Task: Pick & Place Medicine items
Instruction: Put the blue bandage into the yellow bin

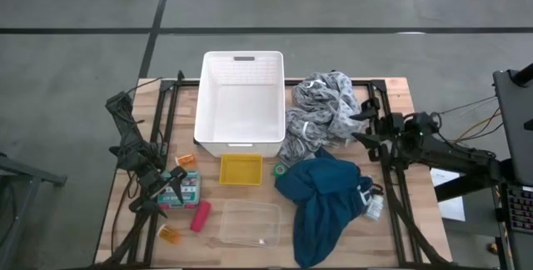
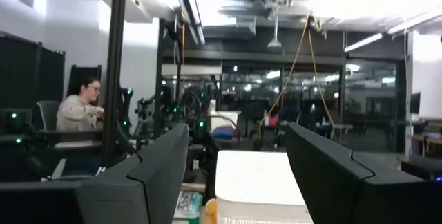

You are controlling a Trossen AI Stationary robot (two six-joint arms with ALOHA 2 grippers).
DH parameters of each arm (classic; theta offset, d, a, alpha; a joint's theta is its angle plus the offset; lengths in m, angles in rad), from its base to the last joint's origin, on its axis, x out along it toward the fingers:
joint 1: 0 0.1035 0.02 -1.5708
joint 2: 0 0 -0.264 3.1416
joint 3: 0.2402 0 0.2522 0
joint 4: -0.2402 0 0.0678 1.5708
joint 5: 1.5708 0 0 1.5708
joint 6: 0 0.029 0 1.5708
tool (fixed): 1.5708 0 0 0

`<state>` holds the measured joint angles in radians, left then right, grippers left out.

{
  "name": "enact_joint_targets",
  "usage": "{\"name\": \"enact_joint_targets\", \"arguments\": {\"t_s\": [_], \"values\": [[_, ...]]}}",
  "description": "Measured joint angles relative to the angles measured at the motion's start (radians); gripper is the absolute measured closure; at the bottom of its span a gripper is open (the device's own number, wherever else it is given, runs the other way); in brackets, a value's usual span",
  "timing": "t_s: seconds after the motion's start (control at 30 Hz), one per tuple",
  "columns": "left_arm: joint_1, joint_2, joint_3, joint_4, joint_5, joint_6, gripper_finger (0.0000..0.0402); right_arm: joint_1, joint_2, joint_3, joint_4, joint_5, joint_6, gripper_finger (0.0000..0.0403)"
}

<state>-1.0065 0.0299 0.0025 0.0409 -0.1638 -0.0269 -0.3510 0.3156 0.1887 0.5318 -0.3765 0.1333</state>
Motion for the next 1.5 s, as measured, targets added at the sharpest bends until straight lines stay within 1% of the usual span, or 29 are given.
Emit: {"name": "enact_joint_targets", "arguments": {"t_s": [0.1, 0.13, 0.2, 0.33, 0.37, 0.43, 0.57, 0.73, 0.83, 0.93, 1.0, 1.1, 1.13, 1.17, 1.23, 1.33, 1.5], "values": [[0.0, 0.0, 0.0, 0.0, 0.0, 0.0, 0.011, 0.0, 0.112, 0.054, -0.004, -0.007, 0.043, 0.0165], [0.0, 0.0, 0.0, 0.0, 0.0, 0.0, 0.011, 0.0, 0.15, 0.073, -0.005, -0.024, 0.06, 0.0165], [0.0, 0.0, 0.0, 0.0, 0.0, 0.0, 0.011, 0.001, 0.228, 0.111, -0.003, -0.093, 0.088, 0.0165], [0.0, 0.0, 0.0, 0.0, 0.0, 0.0, 0.011, 0.037, 0.386, 0.165, -0.002, -0.315, 0.094, 0.0165], [0.0, 0.0, 0.0, 0.0, 0.0, 0.0, 0.011, 0.054, 0.423, 0.175, -0.006, -0.337, 0.088, 0.0165], [0.0, 0.0, 0.0, 0.0, 0.0, 0.0, 0.011, 0.098, 0.488, 0.201, -0.006, -0.333, 0.067, 0.0165], [0.0, 0.0, 0.0, 0.0, 0.0, 0.0, 0.011, 0.192, 0.587, 0.261, -0.004, -0.228, 0.004, 0.0165], [0.0, 0.0, 0.0, 0.0, 0.0, 0.0, 0.011, 0.316, 0.652, 0.328, -0.001, -0.146, -0.092, 0.0165], [0.0, 0.0, 0.0, 0.0, 0.0, 0.0, 0.011, 0.406, 0.684, 0.35, -0.004, -0.039, -0.111, 0.0165], [0.0, 0.0, 0.0, 0.0, 0.0, 0.0, 0.011, 0.501, 0.712, 0.365, -0.017, 0.12, -0.111, 0.0165], [0.0, 0.0, 0.0, 0.0, 0.0, 0.0, 0.011, 0.564, 0.734, 0.371, -0.026, 0.26, -0.101, 0.0165], [0.0, 0.0, 0.0, 0.0, 0.0, 0.0, 0.011, 0.644, 0.779, 0.386, -0.027, 0.502, -0.065, 0.0165], [0.0, 0.0, 0.0, 0.0, 0.0, 0.0, 0.011, 0.664, 0.796, 0.394, -0.027, 0.566, -0.057, 0.0165], [0.0, 0.0, 0.0, 0.0, 0.0, 0.0, 0.011, 0.683, 0.816, 0.404, -0.027, 0.608, -0.054, 0.0165], [0.0, 0.0, 0.0, 0.0, 0.0, 0.0, 0.011, 0.709, 0.861, 0.426, -0.027, 0.632, -0.056, 0.0165], [0.0, 0.0, 0.0, 0.0, 0.0, 0.0, 0.011, 0.736, 0.936, 0.464, -0.029, 0.632, -0.058, 0.0165], [0.0, 0.0, 0.0, 0.0, 0.0, 0.0, 0.011, 0.741, 1.045, 0.544, -0.054, 0.642, -0.091, 0.0165]]}}
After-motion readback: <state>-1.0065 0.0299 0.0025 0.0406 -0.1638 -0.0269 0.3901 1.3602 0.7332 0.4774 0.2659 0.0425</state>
